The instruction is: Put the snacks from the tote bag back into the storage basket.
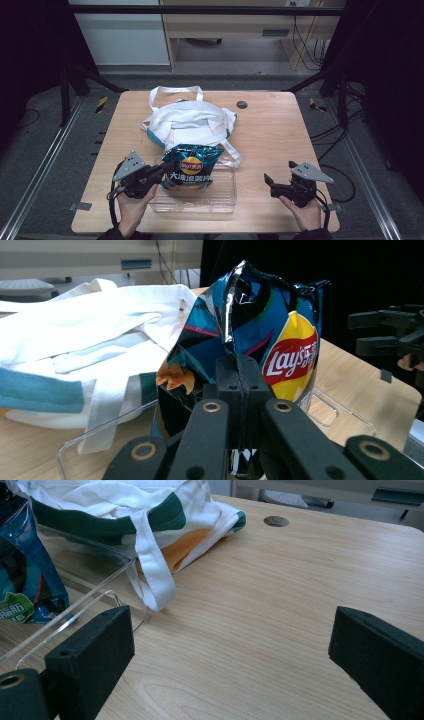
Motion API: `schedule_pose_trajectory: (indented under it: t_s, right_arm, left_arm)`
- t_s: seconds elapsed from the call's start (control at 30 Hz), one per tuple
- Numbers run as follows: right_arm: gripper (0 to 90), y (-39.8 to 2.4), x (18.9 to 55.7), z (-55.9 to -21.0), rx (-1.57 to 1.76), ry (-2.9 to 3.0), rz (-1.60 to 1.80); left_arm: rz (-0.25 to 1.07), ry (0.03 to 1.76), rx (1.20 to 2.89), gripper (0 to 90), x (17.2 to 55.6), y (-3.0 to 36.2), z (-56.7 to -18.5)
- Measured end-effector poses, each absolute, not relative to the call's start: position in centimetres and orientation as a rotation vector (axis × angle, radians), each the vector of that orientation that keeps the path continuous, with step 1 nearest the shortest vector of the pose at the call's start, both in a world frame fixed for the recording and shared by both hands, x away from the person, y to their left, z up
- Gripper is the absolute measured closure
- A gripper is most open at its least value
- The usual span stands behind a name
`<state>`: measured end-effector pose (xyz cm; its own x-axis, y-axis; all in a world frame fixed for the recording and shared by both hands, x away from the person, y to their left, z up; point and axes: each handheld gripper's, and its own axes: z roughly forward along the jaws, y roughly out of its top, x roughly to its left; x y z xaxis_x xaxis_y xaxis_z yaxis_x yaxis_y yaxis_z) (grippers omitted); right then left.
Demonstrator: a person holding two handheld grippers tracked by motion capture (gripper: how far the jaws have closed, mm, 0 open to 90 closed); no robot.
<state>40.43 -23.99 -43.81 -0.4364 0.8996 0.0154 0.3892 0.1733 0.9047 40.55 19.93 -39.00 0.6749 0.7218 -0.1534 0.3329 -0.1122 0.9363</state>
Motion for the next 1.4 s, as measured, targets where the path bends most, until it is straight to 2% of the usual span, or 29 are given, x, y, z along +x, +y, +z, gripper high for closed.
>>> schedule_pose_trajectory:
  t_s: [0.77, 0.97, 1.13, 1.4]
  right_arm:
    - [4.7, -24.0, 40.5, -43.9, 1.211, 1.92, 1.224]
    - [4.7, -24.0, 40.5, -43.9, 1.211, 1.919, 1.224]
    - [4.7, -24.0, 40.5, -43.9, 1.212, 1.919, 1.222]
    - [4.7, -24.0, 40.5, -43.9, 1.212, 1.919, 1.221]
  left_arm:
    - [0.465, 0.948, 1.702, 86.7, 41.8, 20.1, -40.0]
    - [0.479, 0.962, 1.702, 79.8, 42.1, 20.1, -40.1]
    - [0.487, 0.969, 1.709, 67.7, 42.4, 20.0, -40.3]
    - [0.527, 0.978, 1.729, 56.3, 42.5, 19.7, -40.4]
